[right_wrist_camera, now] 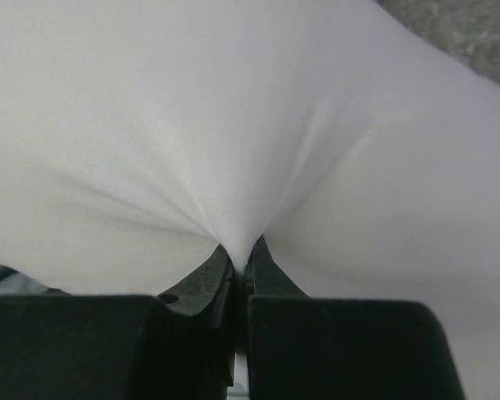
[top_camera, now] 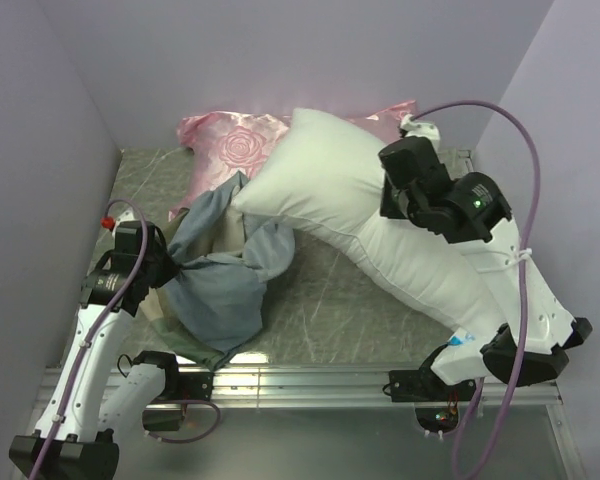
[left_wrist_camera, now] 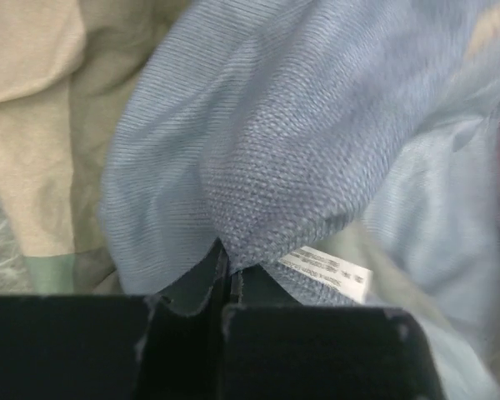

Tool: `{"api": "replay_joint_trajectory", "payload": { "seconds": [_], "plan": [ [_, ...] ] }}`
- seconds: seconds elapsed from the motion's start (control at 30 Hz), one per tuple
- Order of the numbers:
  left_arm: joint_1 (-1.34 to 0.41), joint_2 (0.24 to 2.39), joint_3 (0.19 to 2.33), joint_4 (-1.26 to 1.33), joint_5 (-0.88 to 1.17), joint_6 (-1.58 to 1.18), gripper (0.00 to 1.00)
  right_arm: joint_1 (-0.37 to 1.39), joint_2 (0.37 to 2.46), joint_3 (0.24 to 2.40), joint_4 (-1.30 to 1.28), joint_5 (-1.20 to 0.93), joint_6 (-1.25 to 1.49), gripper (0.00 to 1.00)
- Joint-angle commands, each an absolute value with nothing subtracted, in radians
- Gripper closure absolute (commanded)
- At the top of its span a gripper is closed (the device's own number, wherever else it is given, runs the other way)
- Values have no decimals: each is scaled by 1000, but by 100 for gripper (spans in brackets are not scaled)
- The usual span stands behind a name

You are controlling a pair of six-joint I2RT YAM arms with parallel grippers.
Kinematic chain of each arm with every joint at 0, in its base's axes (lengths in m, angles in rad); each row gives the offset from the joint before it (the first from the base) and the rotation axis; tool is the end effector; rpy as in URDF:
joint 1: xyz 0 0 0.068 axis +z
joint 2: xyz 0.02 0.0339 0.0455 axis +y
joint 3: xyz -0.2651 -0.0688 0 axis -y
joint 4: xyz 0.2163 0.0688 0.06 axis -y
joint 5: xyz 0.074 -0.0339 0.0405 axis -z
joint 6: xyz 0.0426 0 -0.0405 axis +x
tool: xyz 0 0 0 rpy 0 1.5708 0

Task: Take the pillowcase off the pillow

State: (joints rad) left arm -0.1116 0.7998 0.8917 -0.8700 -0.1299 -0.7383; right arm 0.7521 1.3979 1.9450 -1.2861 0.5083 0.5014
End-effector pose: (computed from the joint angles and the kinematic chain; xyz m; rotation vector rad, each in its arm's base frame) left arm 0.1278 -0.0088 0.3016 -0.7871 2.2210 -0.2668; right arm 0.1676 0.1284 0.4635 -0.0245 2.2018 0.1064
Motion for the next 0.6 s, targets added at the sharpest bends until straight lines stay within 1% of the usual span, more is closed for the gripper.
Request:
{"api": "replay_joint_trajectory", "payload": {
  "seconds": [0.0, 0.07, 0.13, 0.2, 0.23, 0.27, 0.3, 0.33, 0.37, 0.4, 0.43, 0.5, 0.53, 0.57],
  "plan": [
    [-107, 799, 891, -876, -207, -779, 100, 681, 1327, 1996, -1252, 565, 528, 100],
    [-103, 805, 899, -870, -206, -781, 100, 664, 1318, 2000, -1227, 510, 502, 100],
    [-103, 801, 899, -850, -160, -773, 100, 664, 1309, 1997, -1195, 451, 465, 100],
    [-103, 798, 899, -799, -68, -746, 100, 673, 1304, 1977, -1158, 378, 450, 100],
    [-103, 799, 903, -773, -20, -730, 99, 713, 1298, 1962, -1141, 367, 424, 100],
    [-103, 808, 902, -735, 15, -703, 96, 736, 1293, 1930, -1109, 370, 414, 100],
    [-103, 814, 903, -714, 96, -693, 90, 753, 1295, 1916, -1100, 361, 408, 100],
    [-104, 822, 910, -707, 116, -686, 86, 793, 1296, 1901, -1085, 360, 402, 100],
    [-106, 834, 916, -700, 126, -683, 79, 814, 1299, 1860, -1077, 359, 400, 100],
    [-106, 833, 920, -699, 127, -683, 61, 843, 1301, 1829, -1063, 368, 403, 100],
    [-106, 831, 937, -707, 88, -687, 51, 866, 1302, 1797, -1048, 380, 425, 100],
    [-106, 830, 974, -768, 7, -704, 33, 900, 1290, 1666, -1034, 405, 469, 100],
    [-106, 831, 1030, -800, -80, -712, 30, 900, 1275, 1607, -1010, 390, 510, 100],
    [-106, 837, 1058, -820, -122, -721, 27, 900, 1258, 1485, -943, 381, 524, 100]
  ]
}}
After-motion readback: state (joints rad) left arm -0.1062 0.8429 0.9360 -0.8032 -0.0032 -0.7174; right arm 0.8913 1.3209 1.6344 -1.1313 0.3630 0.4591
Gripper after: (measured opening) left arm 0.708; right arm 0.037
